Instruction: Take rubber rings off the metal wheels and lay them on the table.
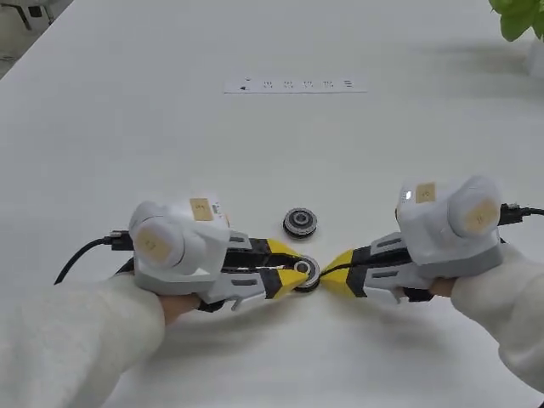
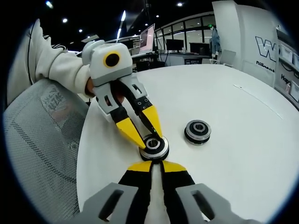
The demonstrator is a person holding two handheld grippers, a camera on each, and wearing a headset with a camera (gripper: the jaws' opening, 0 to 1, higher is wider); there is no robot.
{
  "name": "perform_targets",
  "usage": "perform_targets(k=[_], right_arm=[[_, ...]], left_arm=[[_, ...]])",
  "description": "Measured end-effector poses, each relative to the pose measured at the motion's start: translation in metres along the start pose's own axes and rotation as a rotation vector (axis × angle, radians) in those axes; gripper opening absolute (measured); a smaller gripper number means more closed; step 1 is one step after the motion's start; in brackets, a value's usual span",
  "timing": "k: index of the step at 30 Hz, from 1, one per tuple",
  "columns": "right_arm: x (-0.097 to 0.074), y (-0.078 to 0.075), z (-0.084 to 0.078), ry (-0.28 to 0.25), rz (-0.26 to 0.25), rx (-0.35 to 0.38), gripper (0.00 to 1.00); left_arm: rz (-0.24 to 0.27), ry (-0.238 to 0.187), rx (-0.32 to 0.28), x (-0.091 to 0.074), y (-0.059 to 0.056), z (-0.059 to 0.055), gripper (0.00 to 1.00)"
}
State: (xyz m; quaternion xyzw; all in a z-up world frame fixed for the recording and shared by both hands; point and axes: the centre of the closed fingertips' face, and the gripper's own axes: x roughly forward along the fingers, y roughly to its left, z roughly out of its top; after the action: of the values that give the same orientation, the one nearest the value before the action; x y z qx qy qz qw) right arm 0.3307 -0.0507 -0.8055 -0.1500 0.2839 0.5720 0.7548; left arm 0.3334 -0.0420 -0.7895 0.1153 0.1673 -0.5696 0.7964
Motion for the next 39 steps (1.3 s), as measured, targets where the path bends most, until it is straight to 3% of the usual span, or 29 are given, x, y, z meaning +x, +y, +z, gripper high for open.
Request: perform_targets(k=[3,7,9,15,22,25,30,35,39], right_arm=[[0.000,0.001,0.000,-0.009,0.005,0.005,0.19],[0.009,0.003,0.005,-0.035,0.003,0.013,0.23],[0.014,0.005,0.005,-0.023,0.000,-0.005,0.26],[0.011,0.002,0.007,-0.038,0.001,-0.005,0.22],[0.005,0.002,0.002,-0.014,0.012,-0.003,0.13],[0.004,0.002,0.003,-0.009,0.011,0.004,0.14],[0.006,0.006,0.004,-0.016,0.022,0.030,0.29],[0.011,0.006,0.005,-0.022,0.013,0.015,0.29],[0.009,0.003,0.008,-0.036,0.006,0.001,0.21]], left_arm=[[-0.001,-0.001,0.003,0.000,0.000,0.000,0.14],[-0.001,-0.003,0.004,0.000,0.000,0.000,0.14],[-0.001,-0.003,0.004,0.000,0.000,0.000,0.14],[-0.001,-0.005,0.008,0.000,0.000,0.000,0.14],[-0.001,-0.004,0.011,0.000,0.000,0.000,0.14],[0.000,-0.004,0.011,0.000,0.000,0.000,0.14],[0.000,-0.004,0.010,0.000,0.000,0.000,0.14],[0.000,-0.005,0.010,0.000,0.000,0.000,0.14],[0.000,-0.005,0.010,0.000,0.000,0.000,0.14]])
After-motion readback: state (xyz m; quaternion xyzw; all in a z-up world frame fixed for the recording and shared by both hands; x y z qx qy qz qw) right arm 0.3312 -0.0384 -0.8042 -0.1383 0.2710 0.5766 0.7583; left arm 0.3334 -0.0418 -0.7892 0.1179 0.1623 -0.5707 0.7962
